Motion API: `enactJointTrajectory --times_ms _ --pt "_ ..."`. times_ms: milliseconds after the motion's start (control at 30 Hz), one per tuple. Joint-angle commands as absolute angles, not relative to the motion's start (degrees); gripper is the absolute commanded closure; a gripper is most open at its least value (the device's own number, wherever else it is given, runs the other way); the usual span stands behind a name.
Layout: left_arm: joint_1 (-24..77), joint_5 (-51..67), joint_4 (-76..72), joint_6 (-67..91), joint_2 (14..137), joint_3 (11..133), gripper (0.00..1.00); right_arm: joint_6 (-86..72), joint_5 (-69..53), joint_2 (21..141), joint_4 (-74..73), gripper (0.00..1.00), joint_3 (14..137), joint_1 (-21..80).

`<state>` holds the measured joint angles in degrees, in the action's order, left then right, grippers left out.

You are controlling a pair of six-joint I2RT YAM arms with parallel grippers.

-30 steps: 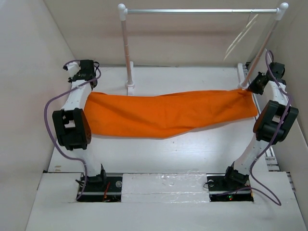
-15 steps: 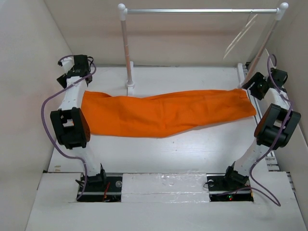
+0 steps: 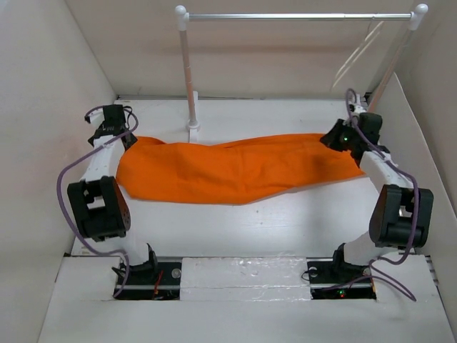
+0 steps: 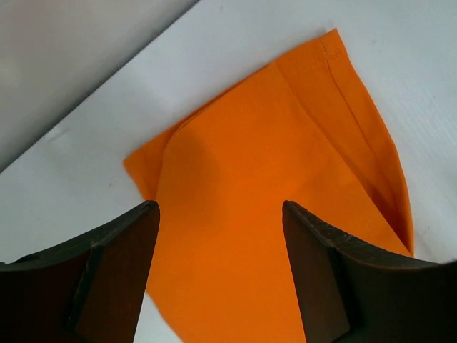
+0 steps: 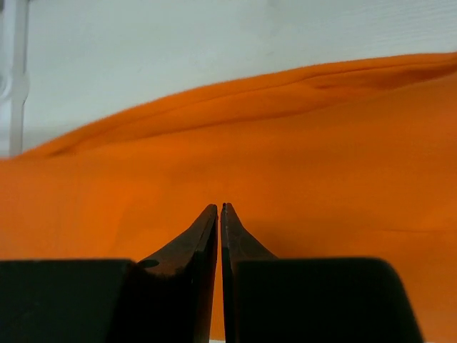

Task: Place the trousers on the hanger
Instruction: Fold the trousers

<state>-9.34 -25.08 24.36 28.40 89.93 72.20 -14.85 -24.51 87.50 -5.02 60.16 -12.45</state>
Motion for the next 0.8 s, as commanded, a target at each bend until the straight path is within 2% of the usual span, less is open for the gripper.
enactJointTrajectory --times_ms 0,33,100,267,433,500,567,600,633,767 --pt "-13.26 -17.26 22.25 28.92 95.35 77.68 0.36 -10.90 -28.47 86.22 -1.42 0.88 57.85 -5.29" --pt "-14.75 -14.96 21.71 28.22 98.58 79.96 0.42 -10.55 -29.09 85.96 -1.32 0.85 56.00 -3.45" --pt "-14.77 -14.94 23.72 27.60 102.37 83.56 0.61 -8.71 -29.09 85.61 -2.63 0.79 54.94 1.92" --pt "-14.77 -13.80 27.94 26.63 114.23 95.78 0.58 -6.60 -29.62 85.69 -2.63 0.73 51.16 12.28" --pt "-14.77 -10.38 27.95 28.30 118.99 100.45 0.59 -4.13 -29.36 87.45 -4.13 0.72 51.68 19.33" --pt "-14.77 -9.93 27.68 28.74 120.05 101.33 0.65 -3.61 -29.09 88.15 -4.57 0.72 52.20 20.82" --pt "-14.77 -11.59 29.69 30.05 122.25 103.09 0.66 -3.25 -29.35 89.47 -4.66 0.72 52.64 21.97" --pt "-14.77 -11.60 29.97 30.06 122.78 103.62 0.74 -3.08 -29.27 89.82 -4.83 0.72 53.08 21.97" --pt "-14.77 -12.82 30.49 29.97 123.83 104.49 0.77 -3.08 -29.35 90.52 -4.83 0.72 53.17 21.97" --pt "-14.24 -16.08 33.04 30.32 126.21 107.04 0.77 -1.85 -30.15 91.84 -5.54 0.72 54.40 21.97"
